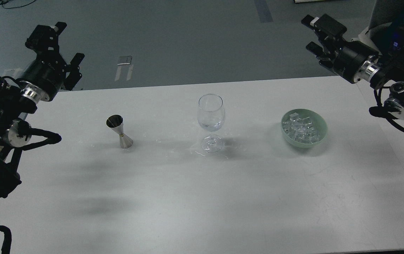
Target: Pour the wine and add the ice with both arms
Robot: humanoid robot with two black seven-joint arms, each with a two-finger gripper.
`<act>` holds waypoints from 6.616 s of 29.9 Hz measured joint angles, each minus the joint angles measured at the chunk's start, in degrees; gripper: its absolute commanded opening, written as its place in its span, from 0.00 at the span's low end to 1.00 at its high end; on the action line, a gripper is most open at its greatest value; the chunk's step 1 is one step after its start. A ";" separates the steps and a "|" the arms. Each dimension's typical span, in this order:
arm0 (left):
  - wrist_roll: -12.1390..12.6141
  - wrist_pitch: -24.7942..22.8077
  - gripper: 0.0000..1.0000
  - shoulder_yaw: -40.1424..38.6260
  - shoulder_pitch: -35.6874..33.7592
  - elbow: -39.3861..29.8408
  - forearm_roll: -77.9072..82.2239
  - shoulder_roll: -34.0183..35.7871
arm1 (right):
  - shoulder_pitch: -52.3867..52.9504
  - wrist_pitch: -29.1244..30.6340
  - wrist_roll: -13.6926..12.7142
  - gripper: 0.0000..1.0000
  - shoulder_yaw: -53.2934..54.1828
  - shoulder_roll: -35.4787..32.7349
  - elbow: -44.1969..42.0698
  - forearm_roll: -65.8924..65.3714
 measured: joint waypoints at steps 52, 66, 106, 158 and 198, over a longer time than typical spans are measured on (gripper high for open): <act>-0.11 -0.04 0.98 0.65 -0.02 -0.92 0.03 -4.90 | -8.08 -4.86 -2.91 0.74 -11.67 5.35 -5.98 -35.21; -0.13 -0.04 0.98 0.65 0.07 -1.50 0.03 -5.23 | -8.22 -4.86 -3.64 0.62 -11.72 5.19 -6.08 -35.21; -0.20 0.15 0.98 0.58 0.56 -1.53 0.02 -5.37 | -7.47 -4.85 -4.67 0.14 -13.29 5.50 -6.47 -34.92; 0.14 0.50 0.98 0.65 0.23 -2.31 0.92 -7.38 | 42.23 14.32 -3.01 0.17 -40.81 12.48 9.19 -17.05; 0.14 0.50 0.98 0.64 0.95 -2.32 0.83 -8.08 | 40.95 13.70 -3.44 0.52 -43.05 21.67 3.78 -13.94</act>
